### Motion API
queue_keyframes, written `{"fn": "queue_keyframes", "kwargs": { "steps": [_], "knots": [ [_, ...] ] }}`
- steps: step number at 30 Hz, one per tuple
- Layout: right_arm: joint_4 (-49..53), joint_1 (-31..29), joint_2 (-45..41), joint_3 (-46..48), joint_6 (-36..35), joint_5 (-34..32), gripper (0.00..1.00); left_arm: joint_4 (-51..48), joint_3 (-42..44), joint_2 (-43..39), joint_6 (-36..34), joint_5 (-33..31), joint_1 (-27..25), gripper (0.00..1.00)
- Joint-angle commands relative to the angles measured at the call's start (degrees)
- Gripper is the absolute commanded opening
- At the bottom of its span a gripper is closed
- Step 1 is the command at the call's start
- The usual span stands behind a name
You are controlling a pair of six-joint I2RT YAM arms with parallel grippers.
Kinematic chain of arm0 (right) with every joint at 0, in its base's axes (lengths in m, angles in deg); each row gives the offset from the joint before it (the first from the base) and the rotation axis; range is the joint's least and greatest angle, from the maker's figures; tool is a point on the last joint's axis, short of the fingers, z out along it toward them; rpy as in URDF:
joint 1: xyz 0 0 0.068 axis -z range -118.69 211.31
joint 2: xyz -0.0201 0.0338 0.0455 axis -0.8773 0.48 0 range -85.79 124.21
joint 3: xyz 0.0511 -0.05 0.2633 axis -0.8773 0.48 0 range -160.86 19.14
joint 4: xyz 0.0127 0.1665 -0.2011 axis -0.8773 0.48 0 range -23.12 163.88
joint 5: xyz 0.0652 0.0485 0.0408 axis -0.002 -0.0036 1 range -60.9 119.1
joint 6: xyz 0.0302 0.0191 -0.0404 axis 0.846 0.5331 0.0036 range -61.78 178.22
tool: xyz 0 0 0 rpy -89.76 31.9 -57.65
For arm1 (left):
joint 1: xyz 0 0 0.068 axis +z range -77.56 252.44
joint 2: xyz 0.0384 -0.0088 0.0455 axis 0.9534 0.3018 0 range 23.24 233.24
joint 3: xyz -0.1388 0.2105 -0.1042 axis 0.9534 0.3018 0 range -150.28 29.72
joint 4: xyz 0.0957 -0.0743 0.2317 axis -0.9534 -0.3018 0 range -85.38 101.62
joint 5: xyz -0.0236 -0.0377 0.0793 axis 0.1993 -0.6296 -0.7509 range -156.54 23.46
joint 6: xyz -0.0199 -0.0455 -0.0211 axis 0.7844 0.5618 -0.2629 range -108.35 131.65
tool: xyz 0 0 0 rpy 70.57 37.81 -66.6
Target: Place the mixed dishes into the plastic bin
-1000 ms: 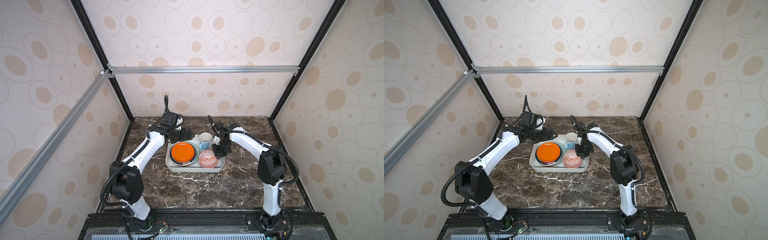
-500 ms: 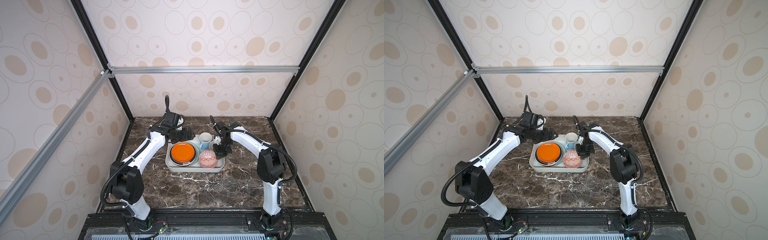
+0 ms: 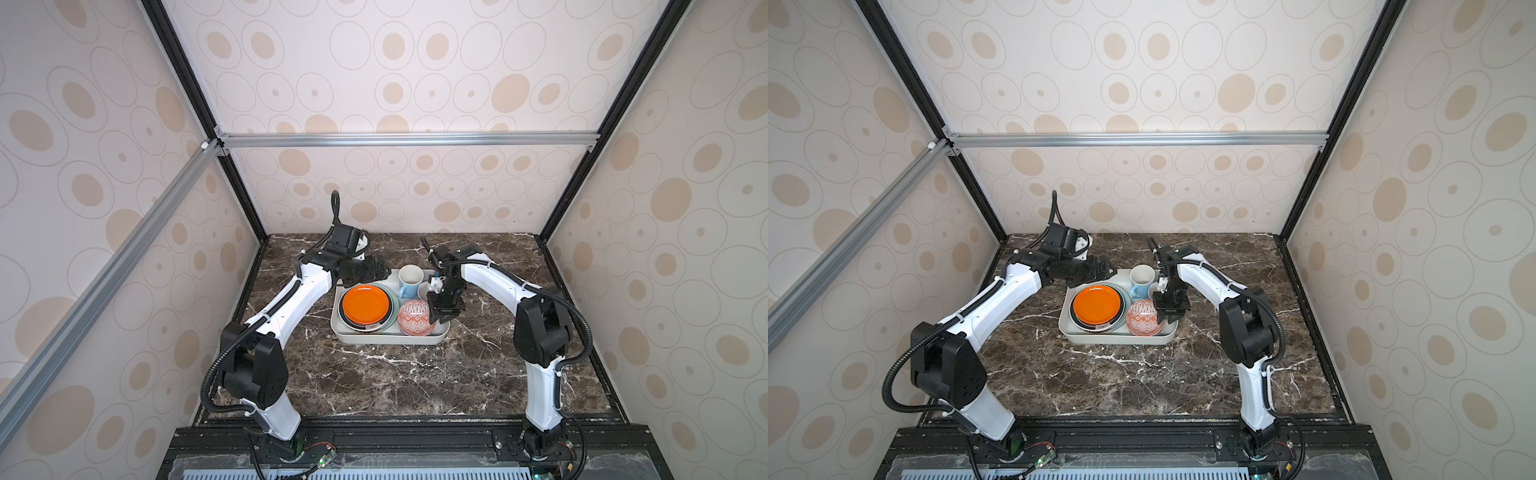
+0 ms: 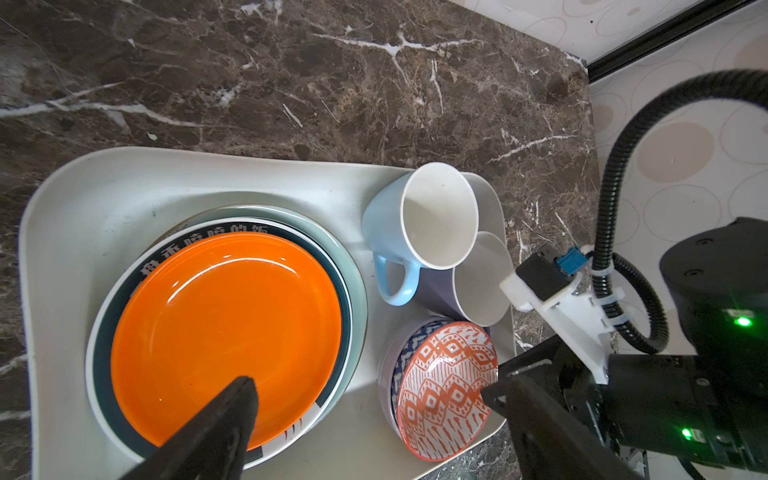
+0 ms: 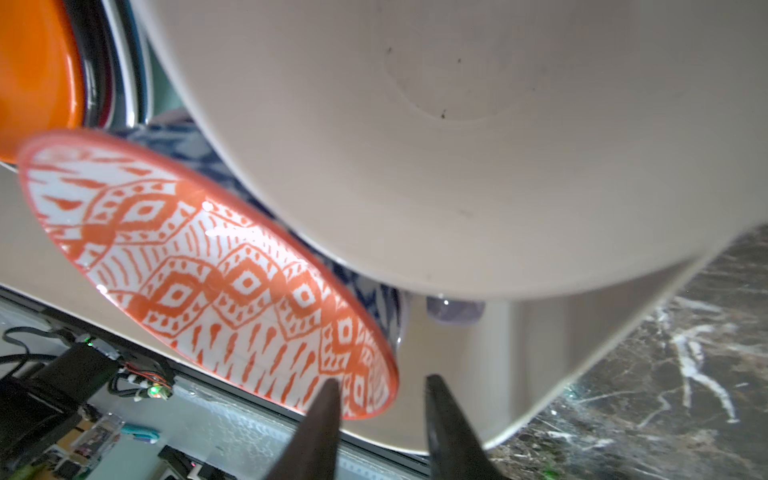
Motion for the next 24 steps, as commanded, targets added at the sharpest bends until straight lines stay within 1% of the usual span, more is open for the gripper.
{"fn": "queue_keyframes", "kwargs": {
  "steps": [1, 3, 5, 8, 9, 10, 11, 12, 16, 18, 19, 20, 22, 24],
  "knots": [
    [2.9, -0.1, -2.8, -0.9, -1.5, -0.7, 0.53, -1.0, 0.1, -2.0, -1.4, -2.8, -0.3, 0.99],
    [3.8, 0.0, -4.9, -3.1, -2.4, -1.3, 0.61, -2.3, -0.7, -2.3, -2.9, -5.1, -0.1, 0.99],
    [5.9, 0.3, -6.5, -6.5, -3.3, -2.0, 0.63, -3.5, -1.5, -2.7, -4.4, -7.1, 0.1, 0.99],
    [9.3, 0.7, -8.1, -12.4, -4.6, -3.5, 0.70, -4.0, -1.8, -3.6, -6.2, -9.6, 1.0, 0.99],
    [10.2, 0.9, -8.6, -13.8, -5.1, -4.5, 0.75, -3.7, -1.4, -4.2, -6.8, -10.7, 1.4, 0.99],
    [10.8, 1.3, -9.3, -14.5, -5.6, -5.1, 0.91, -3.2, -0.5, -5.2, -7.5, -12.3, 1.8, 0.99],
    [10.8, 1.8, -10.2, -14.7, -6.1, -6.2, 1.00, -2.0, 0.9, -6.6, -8.4, -14.1, 2.8, 0.99],
    [10.3, 2.5, -11.5, -13.7, -6.5, -7.0, 1.00, -0.6, 3.0, -8.1, -9.3, -15.6, 3.5, 0.99],
    [3.2, 8.2, -18.7, -3.7, -6.7, -9.5, 1.00, 8.5, 15.3, -17.7, -14.0, -23.5, 7.5, 0.99],
    [-3.3, 11.5, -24.0, 5.1, -6.6, -13.4, 1.00, 14.4, 22.5, -23.6, -16.1, -27.4, 9.6, 0.99],
    [-6.5, 12.1, -26.4, 8.9, -6.5, -15.6, 1.00, 16.9, 25.5, -25.9, -17.7, -28.1, 10.2, 0.99],
    [-10.3, 15.0, -29.3, 14.0, -6.7, -17.4, 1.00, 20.6, 29.0, -28.5, -20.2, -28.8, 10.5, 0.99],
    [-17.8, 18.1, -34.7, 23.3, -7.2, -20.1, 1.00, 26.5, 36.0, -33.9, -23.6, -31.0, 10.7, 0.99],
    [-24.0, 21.5, -39.7, 30.8, -7.3, -21.5, 1.00, 32.3, 41.9, -37.6, -24.5, -33.6, 11.3, 0.99]
  ]
}}
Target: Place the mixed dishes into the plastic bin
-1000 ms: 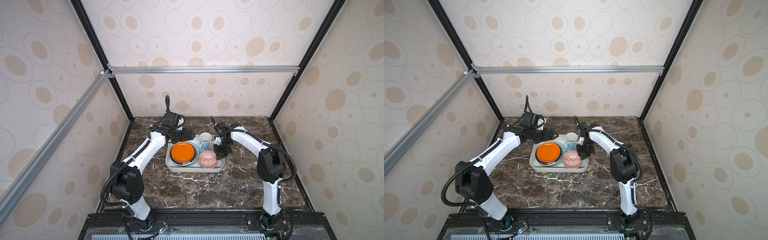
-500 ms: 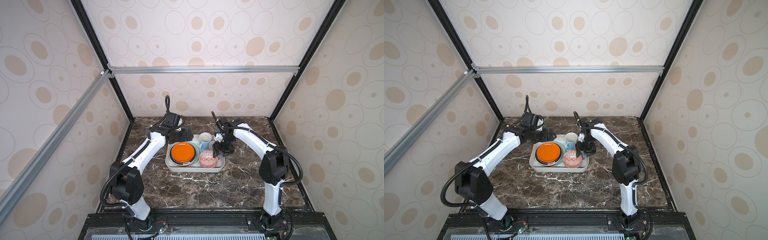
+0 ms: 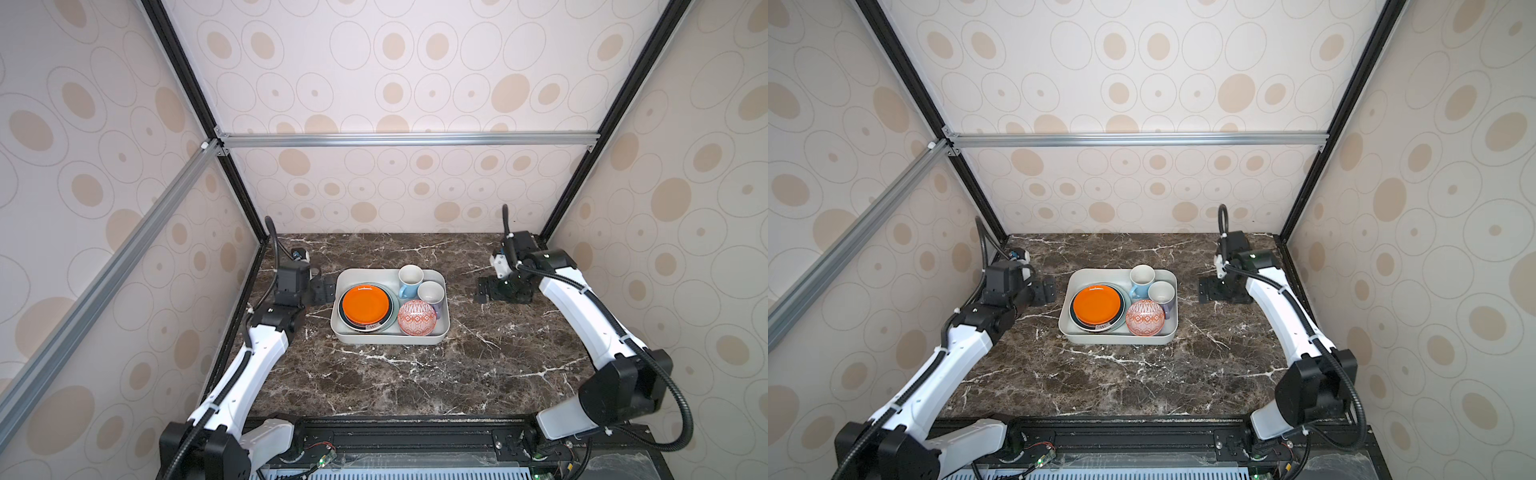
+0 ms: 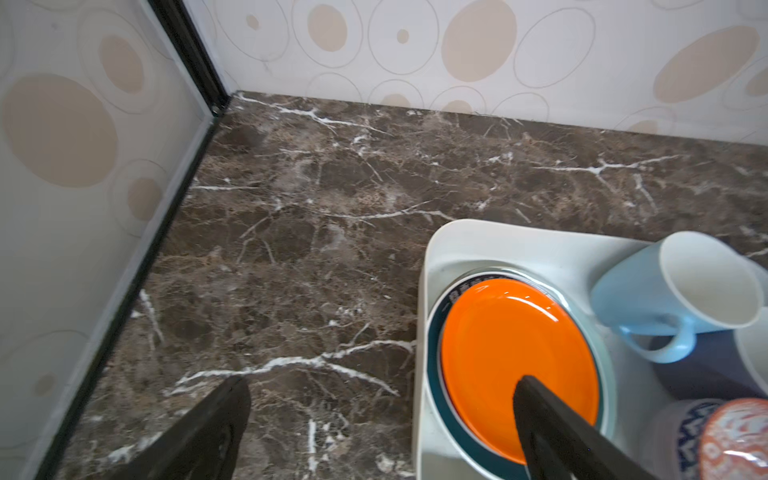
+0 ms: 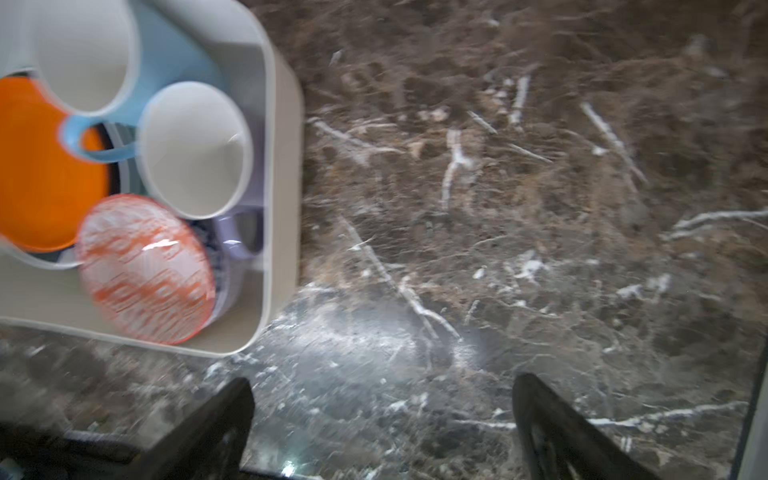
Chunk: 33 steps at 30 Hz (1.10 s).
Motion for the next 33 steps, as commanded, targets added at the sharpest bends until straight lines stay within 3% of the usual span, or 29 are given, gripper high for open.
{"fn": "queue_keyframes", "kwargs": {
  "steps": [1, 6, 13, 20, 26, 33],
  "knots": [
    [-13.4, 4.3, -7.4, 10.1, -1.3, -5.7, 1.00, 14.6, 7.8, -5.2, -6.9, -6.4, 0.9, 1.00],
    [-27.7, 10.8, -17.4, 24.7, -3.4, -9.5, 1.00, 24.5, 17.4, -8.9, -5.9, -7.6, 3.7, 0.99],
    [-46.0, 11.6, -22.8, 40.1, -3.4, -6.7, 1.00, 35.2, 24.4, -5.1, -8.4, -3.5, 8.6, 0.99],
    [-64.3, 11.7, -26.9, 52.2, -3.8, -11.8, 1.00, 58.0, 35.3, 0.8, -9.8, 1.9, 10.2, 0.99],
    [-70.9, 12.0, -17.7, 51.2, -4.3, -10.1, 1.00, 77.6, 36.6, 15.4, -8.8, 4.9, 10.4, 0.99],
    [-77.7, 12.0, -6.4, 48.4, -4.7, -8.7, 1.00, 86.8, 33.7, 26.5, -11.4, 6.7, 10.7, 0.99]
  ]
}}
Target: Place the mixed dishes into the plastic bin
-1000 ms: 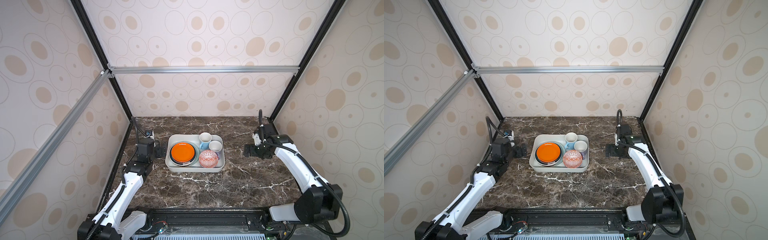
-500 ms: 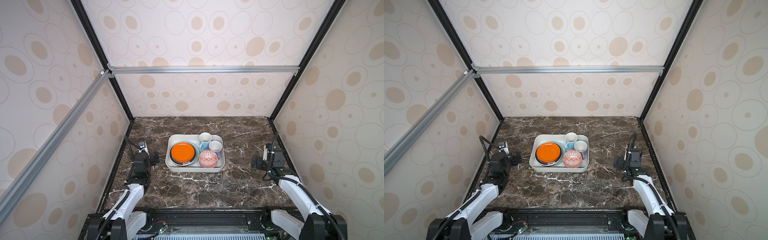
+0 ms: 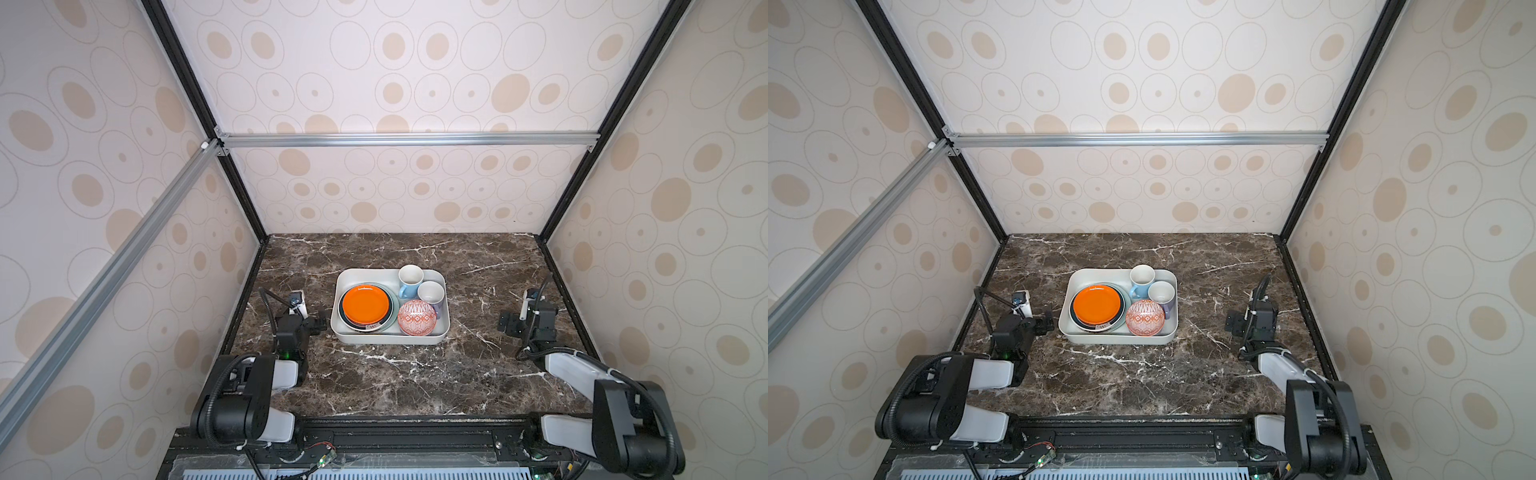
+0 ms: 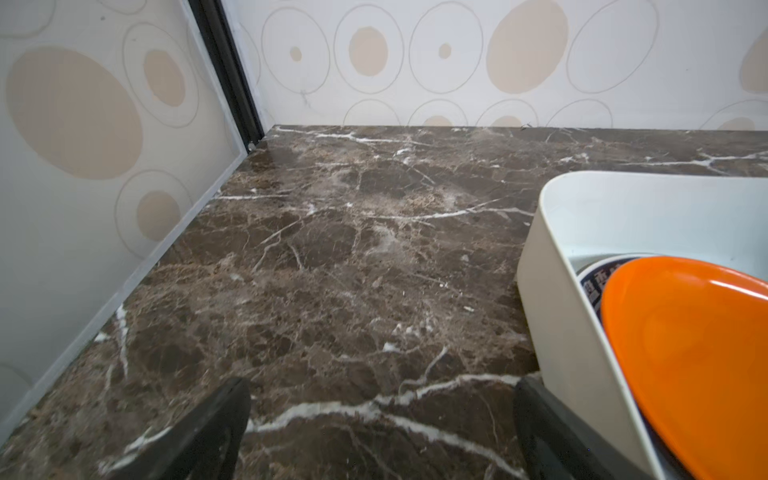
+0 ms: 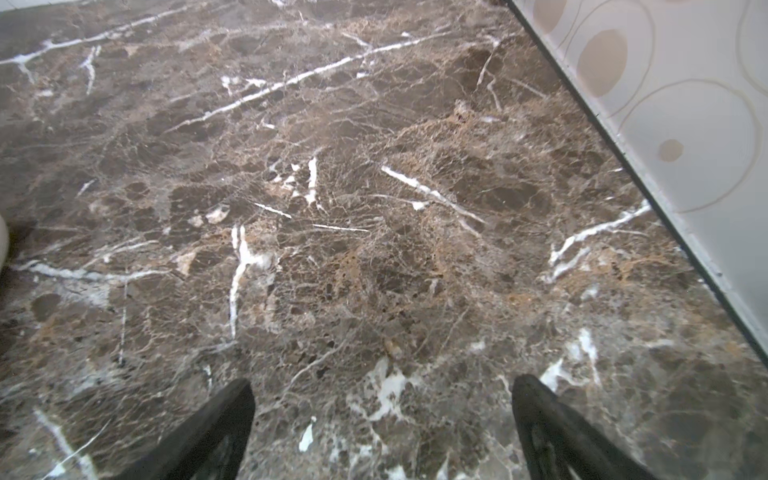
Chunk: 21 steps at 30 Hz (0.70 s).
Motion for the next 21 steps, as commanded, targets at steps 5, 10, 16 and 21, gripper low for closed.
{"fn": "queue_keyframes", "kwargs": {
  "steps": [5, 10, 16, 21],
  "knots": [
    [-9.4, 0.4, 5.6, -4.3, -2.9, 3.1, 1.00, 14.5, -0.1, 5.3, -3.3, 3.5, 0.6, 0.99],
    [-13.7, 0.6, 8.5, -5.0, -1.8, 6.5, 1.00, 14.3, -0.2, 5.3, -3.3, 3.6, 0.6, 0.99],
    [-31.8, -3.6, 14.6, 0.8, -7.8, 8.1, 1.00, 14.5, -0.1, 5.2, -3.3, 3.5, 0.6, 0.99],
    [-30.0, -3.6, 14.2, 0.5, -8.0, 8.1, 1.00, 14.6, 0.0, 5.2, -3.3, 3.5, 0.6, 0.99]
  ]
}}
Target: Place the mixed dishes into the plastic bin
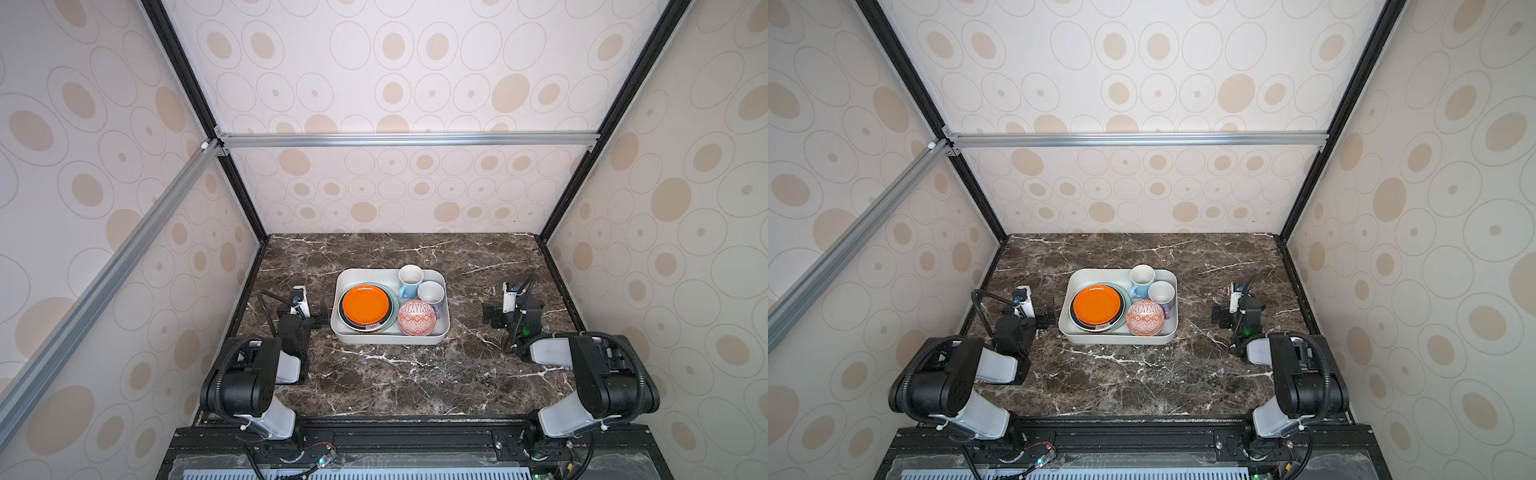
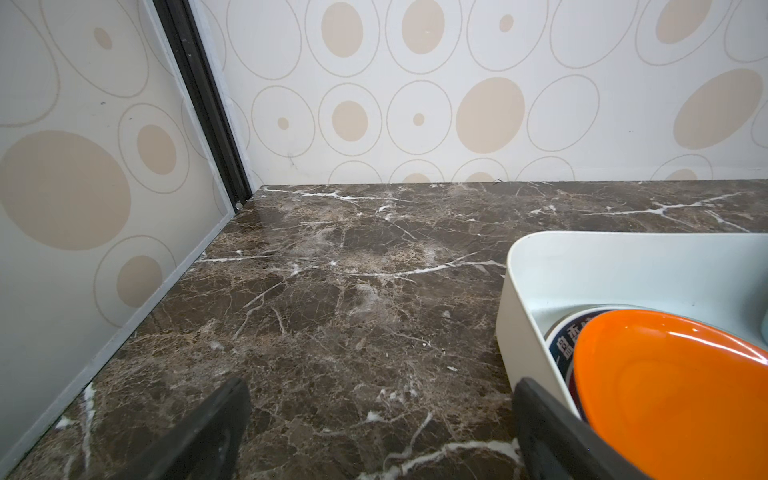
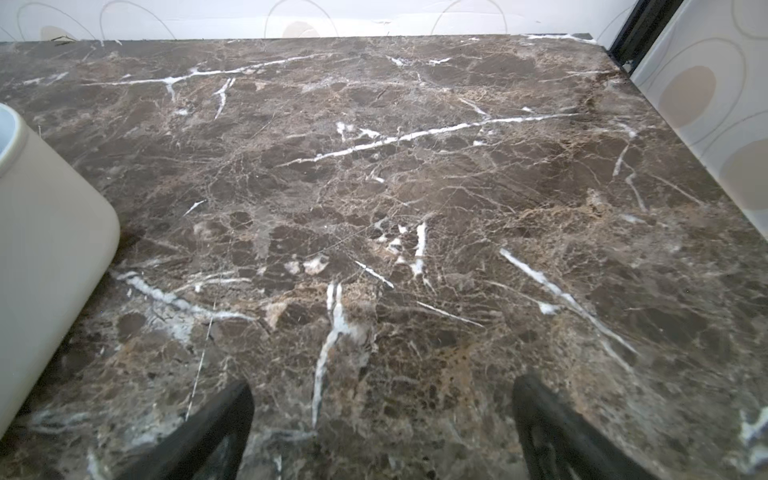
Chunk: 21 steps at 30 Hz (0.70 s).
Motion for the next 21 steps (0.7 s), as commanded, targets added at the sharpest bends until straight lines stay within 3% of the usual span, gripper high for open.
{"fn": "queue_keyframes", "kwargs": {
  "steps": [1, 21],
  "knots": [
    [-5.0, 0.1, 0.2, 0.4, -1.7, 0.2, 1.00, 2.9, -0.1, 0.0, -1.8, 0.7, 0.5, 0.99],
    [-3.9, 0.0, -0.4, 0.3, -1.8, 0.3, 1.00, 2.8, -0.1, 0.1, -1.9, 0.4, 0.4, 0.99]
  ]
}}
